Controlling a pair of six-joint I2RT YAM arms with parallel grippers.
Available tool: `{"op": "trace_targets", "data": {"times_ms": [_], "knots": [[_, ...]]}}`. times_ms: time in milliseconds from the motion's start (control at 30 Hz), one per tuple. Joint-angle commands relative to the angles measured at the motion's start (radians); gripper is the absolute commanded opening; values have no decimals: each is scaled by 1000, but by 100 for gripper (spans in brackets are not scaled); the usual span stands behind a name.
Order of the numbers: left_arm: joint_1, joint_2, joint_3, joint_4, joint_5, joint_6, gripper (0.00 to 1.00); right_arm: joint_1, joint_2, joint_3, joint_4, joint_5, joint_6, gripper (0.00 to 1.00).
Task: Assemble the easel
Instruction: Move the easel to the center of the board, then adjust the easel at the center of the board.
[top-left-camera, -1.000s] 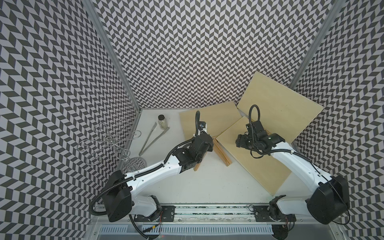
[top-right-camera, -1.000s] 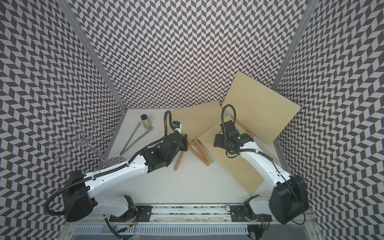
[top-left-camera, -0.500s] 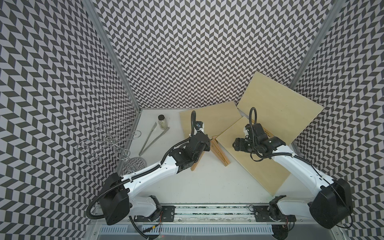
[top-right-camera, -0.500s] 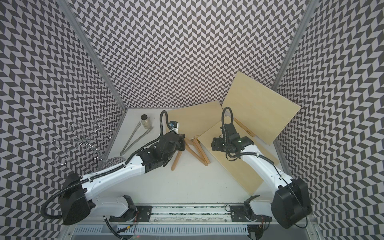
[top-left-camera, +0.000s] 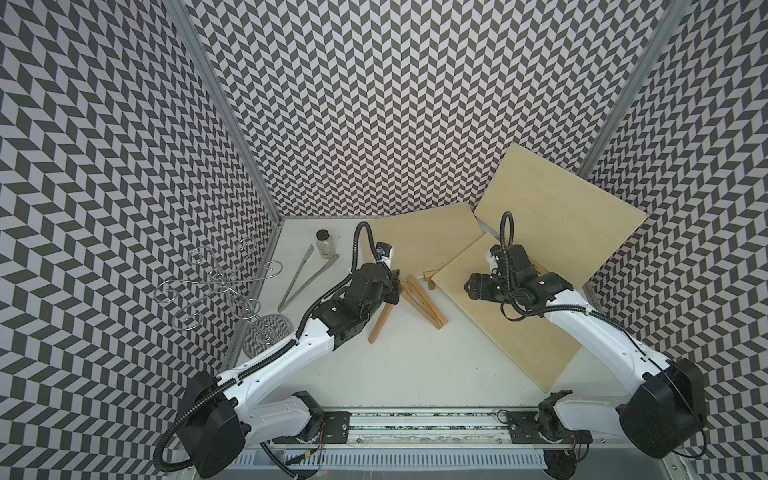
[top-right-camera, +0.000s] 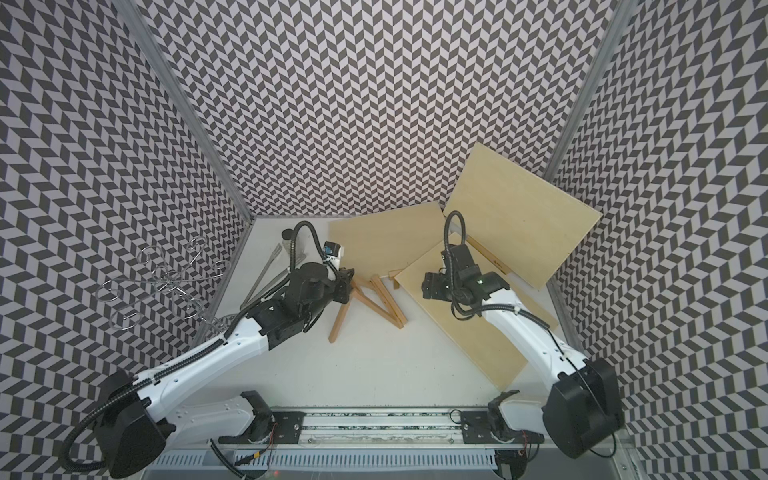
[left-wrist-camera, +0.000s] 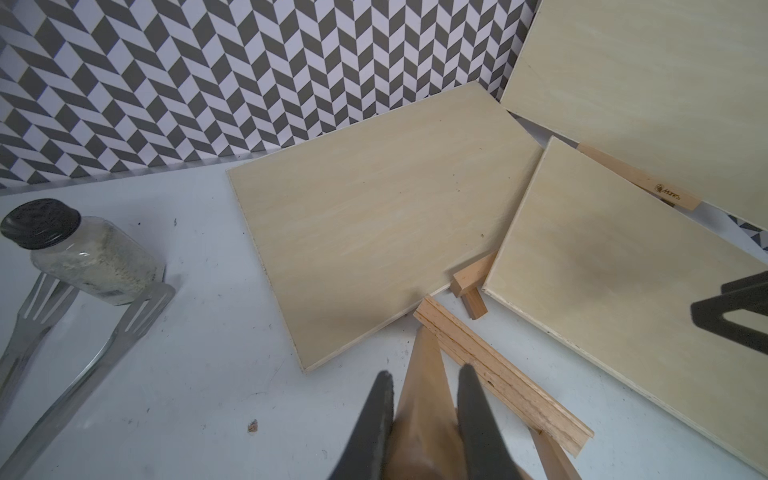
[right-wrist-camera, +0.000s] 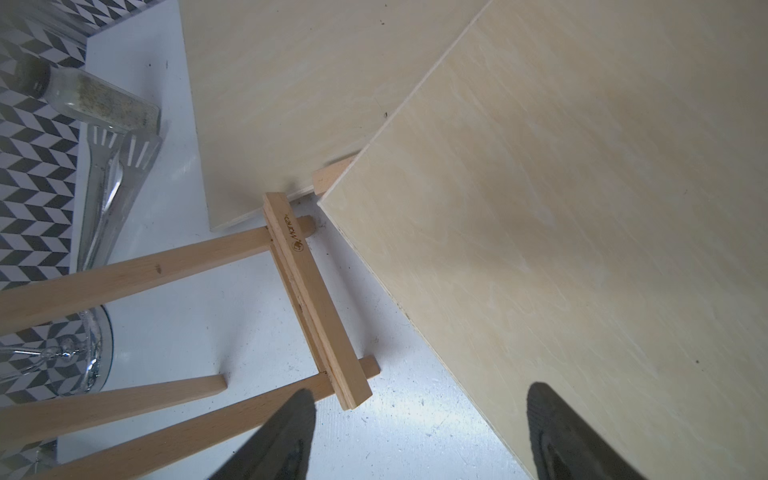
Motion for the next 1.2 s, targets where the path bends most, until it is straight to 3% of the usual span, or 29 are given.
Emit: {"op": "trace_targets", "data": {"times_ms": [0, 100, 167, 267, 433, 733, 900, 1167], "knots": [[30, -31, -22, -199, -63, 122, 0, 12, 5, 32, 43, -12, -22, 80], [31, -48, -23, -242, -36, 162, 3, 48, 23, 55, 45, -2, -39, 80], [33, -52, -23, -247, -14, 179, 23, 79, 41, 71, 46, 12, -46, 80], [41, -46, -12, -233, 8, 192, 42, 117, 62, 73, 77, -2, -48, 80], [54, -34, 42, -208, -24, 191, 58, 191, 134, 77, 116, -12, -64, 77], [96, -129, 240, -150, -44, 114, 67, 250, 258, 53, 171, -120, -99, 48], [144, -131, 318, -201, -47, 61, 68, 250, 304, 23, 210, -175, -139, 46], [174, -147, 315, -240, -31, 64, 69, 257, 327, -54, 245, -255, -163, 38]]}}
